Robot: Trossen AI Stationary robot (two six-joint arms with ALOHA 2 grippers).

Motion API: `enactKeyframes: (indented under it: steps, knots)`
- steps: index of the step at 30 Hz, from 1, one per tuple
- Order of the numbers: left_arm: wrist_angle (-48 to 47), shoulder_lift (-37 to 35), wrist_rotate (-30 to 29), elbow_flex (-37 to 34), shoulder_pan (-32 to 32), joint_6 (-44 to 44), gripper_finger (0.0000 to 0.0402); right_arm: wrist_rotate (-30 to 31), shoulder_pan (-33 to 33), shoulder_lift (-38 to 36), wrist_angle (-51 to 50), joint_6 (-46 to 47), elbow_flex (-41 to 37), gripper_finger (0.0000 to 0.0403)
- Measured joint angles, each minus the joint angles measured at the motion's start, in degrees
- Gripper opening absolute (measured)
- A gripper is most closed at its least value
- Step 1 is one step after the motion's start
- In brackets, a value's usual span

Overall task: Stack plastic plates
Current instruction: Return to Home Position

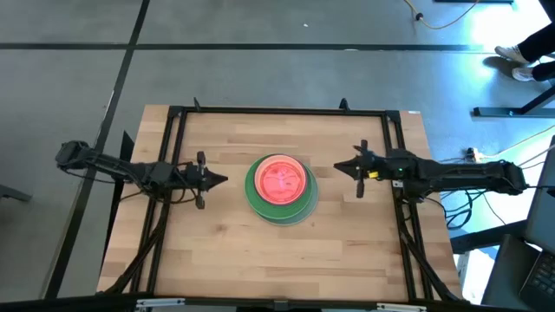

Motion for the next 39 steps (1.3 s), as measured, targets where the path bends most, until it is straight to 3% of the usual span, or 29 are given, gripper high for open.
enactKeyframes:
  steps: [8, 19, 24, 32, 35, 39]
  knots:
    - [-2.81, -7.41, 3.19, -2.74, 6.95, -1.94, 0.0001, -2.99, 0.0, -13.07, -0.08, 1.85, -7.25, 0.0013]
    - [-6.01, -10.04, 4.0, -2.74, 7.64, -2.02, 0.0001, 1.19, 0.0, -28.97, -0.32, 3.17, -14.35, 0.0003]
    - [-8.27, -11.95, 3.8, -2.74, 7.64, -2.9, 0.0001, 1.02, 0.0, -35.99, -6.09, 3.79, -16.77, 0.0002]
    - [-17.42, -26.29, 2.14, -2.74, 7.64, -2.15, 0.0001, 0.03, 0.0, -35.86, -7.38, 2.66, -16.97, 0.0001]
    - [-17.34, -26.26, 4.57, -2.72, 7.63, -1.53, 0.0001, -0.06, 0.0, -35.28, -7.4, 3.11, -16.97, 0.0001]
    - [-17.33, -24.98, 2.71, -2.68, 7.64, -1.56, 0.0001, -0.03, 0.0, -34.64, -7.4, 3.39, -16.97, 0.0001]
